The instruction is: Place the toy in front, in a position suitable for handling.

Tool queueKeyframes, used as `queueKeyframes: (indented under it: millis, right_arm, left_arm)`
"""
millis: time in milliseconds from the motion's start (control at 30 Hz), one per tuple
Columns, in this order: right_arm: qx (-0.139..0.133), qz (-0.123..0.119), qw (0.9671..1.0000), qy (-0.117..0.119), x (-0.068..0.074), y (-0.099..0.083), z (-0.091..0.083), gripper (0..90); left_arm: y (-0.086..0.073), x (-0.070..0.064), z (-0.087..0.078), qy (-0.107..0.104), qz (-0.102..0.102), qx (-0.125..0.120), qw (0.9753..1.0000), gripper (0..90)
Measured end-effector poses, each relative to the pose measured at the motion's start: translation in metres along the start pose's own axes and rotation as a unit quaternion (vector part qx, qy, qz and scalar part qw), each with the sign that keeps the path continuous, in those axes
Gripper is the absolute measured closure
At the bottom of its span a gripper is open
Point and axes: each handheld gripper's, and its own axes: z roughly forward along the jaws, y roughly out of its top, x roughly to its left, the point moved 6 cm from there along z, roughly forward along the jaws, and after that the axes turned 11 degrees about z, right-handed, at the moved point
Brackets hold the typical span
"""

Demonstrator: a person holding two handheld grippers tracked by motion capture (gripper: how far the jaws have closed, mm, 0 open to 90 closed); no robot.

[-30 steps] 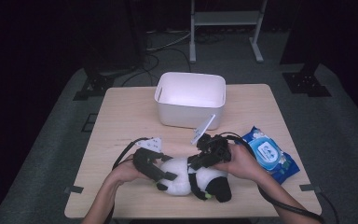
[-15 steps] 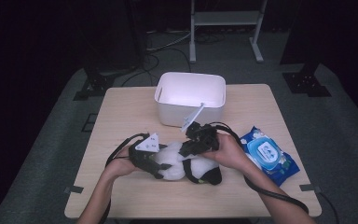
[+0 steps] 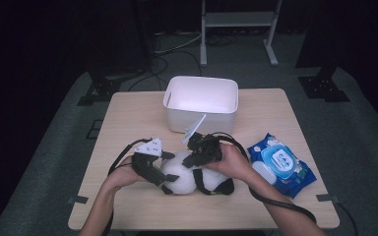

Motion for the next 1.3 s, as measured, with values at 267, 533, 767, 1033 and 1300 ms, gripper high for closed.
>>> queueKeyframes:
  millis: [267, 533, 767, 1033, 1300]
  right_arm:
    - [-0.001, -0.025, 0.9997, -0.005, 0.008, -0.005, -0.002, 80.5]
    - [-0.009, -0.054, 0.9984, -0.013, 0.013, -0.013, -0.005, 77.7]
    - [-0.011, -0.086, 0.9960, -0.023, 0.017, -0.019, -0.007, 72.7]
    - [-0.012, -0.096, 0.9952, -0.015, 0.020, -0.021, -0.006, 64.5]
    - [-0.016, -0.089, 0.9952, -0.036, 0.018, -0.027, -0.016, 55.0]
  left_arm:
    - [0.016, -0.007, 0.000, -0.003, 0.027, -0.022, 0.9994, 54.0]
    - [0.021, -0.013, 0.003, -0.019, 0.034, -0.015, 0.9991, 69.1]
    - [0.023, -0.012, 0.006, -0.023, 0.031, -0.012, 0.9992, 76.1]
    - [0.024, -0.016, 0.014, -0.015, 0.026, 0.014, 0.9995, 89.6]
    - [0.021, -0.016, 0.014, -0.009, 0.026, 0.034, 0.9991, 90.0]
